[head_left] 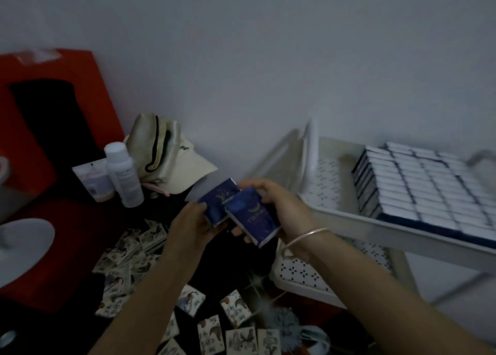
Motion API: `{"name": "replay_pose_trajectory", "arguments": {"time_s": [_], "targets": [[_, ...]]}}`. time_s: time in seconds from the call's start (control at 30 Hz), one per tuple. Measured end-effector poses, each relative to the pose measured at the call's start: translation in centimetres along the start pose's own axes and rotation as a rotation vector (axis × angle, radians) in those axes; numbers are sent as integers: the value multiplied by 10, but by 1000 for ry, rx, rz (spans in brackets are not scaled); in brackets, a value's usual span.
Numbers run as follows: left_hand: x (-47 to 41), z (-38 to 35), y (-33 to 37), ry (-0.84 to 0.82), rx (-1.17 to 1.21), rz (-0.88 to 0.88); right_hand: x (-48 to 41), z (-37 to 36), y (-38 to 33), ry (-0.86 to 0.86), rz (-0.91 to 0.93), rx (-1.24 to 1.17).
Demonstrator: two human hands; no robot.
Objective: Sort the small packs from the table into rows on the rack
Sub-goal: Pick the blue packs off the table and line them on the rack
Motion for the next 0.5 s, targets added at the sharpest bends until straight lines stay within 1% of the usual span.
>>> {"name": "replay_pose_trajectory", "arguments": {"time_s": [0.03,0.1,0.17,0.23,0.33,0.43,0.5], "targets": [[1,-13,10,-11,-9,-35,8,5,-17,11,42,15],[2,-46,34,-32,-92,-167,19,26,-55,74,175,63],[8,-77,59,-31,-163,-316,29,50,-92,182,321,193],[16,-114,78,-78,-150,-394,39,78,-123,275,400,262],[19,-168,90,-174,-144,-371,52,130,-163,437,473,441],[8,-219,74,-266,-215,-251,51,185,-187,531,488,546],[-4,-244,57,-292,-252,-154,44,227,-197,631,483,597]]}}
Point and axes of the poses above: each hand's wrist, its own x-axis away from the middle knuckle, its own z-axis out of the back of the hand, y = z × x, the point moved 9 cm from there along -x, towards the middle knuckle
